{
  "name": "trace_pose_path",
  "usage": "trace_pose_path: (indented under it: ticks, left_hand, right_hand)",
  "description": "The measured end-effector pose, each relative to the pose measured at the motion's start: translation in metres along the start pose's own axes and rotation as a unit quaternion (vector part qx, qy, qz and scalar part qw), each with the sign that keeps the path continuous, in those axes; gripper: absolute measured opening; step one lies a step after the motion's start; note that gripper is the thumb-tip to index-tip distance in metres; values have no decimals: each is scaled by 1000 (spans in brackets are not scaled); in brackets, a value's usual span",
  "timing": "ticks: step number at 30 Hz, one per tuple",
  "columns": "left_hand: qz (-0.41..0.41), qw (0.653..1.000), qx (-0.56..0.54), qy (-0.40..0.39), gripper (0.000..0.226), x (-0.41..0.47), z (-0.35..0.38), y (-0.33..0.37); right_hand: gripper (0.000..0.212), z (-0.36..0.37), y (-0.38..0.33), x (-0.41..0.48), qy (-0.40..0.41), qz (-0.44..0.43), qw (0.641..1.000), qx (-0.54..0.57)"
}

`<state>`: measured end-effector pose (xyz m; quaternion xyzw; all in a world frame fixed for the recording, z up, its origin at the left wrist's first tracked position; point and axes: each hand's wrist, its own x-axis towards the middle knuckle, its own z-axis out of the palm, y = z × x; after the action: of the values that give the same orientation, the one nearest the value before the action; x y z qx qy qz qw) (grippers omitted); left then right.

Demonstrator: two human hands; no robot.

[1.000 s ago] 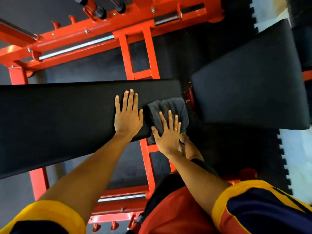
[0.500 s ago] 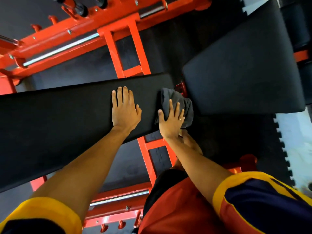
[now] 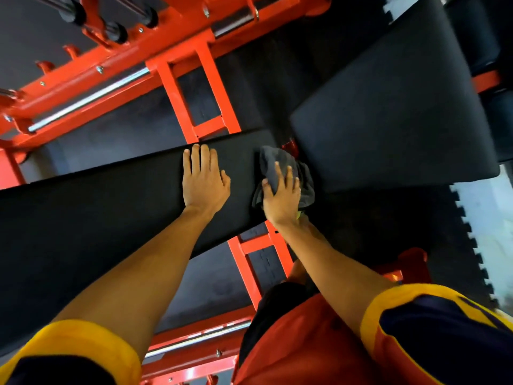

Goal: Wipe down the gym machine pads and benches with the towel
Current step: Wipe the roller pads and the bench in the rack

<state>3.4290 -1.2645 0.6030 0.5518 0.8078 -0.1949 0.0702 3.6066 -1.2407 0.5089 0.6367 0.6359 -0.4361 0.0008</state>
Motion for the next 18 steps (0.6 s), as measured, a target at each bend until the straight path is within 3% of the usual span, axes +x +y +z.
trace_pose_path:
  ticks: [3, 7, 10, 15, 18]
  left_hand:
    - [3, 1000, 18, -18, 63, -1, 2, 2]
    - [6, 1000, 19, -23, 64, 1, 4, 3]
    - [2, 1000, 9, -13, 64, 2, 5, 3]
    - [-11, 1000, -24, -5, 64, 5, 3, 6]
    - [-23, 998, -44, -28, 70, 19, -1, 11]
  right_hand:
    - [63, 15, 3, -22, 5, -156, 986, -59]
    - [65, 6, -15, 8, -31, -213, 974, -77]
    - [72, -6, -22, 44, -44, -194, 975, -98]
    - [73, -16, -1, 48, -58, -7, 998, -24]
    - [66, -9, -13, 16, -71, -50, 996, -32]
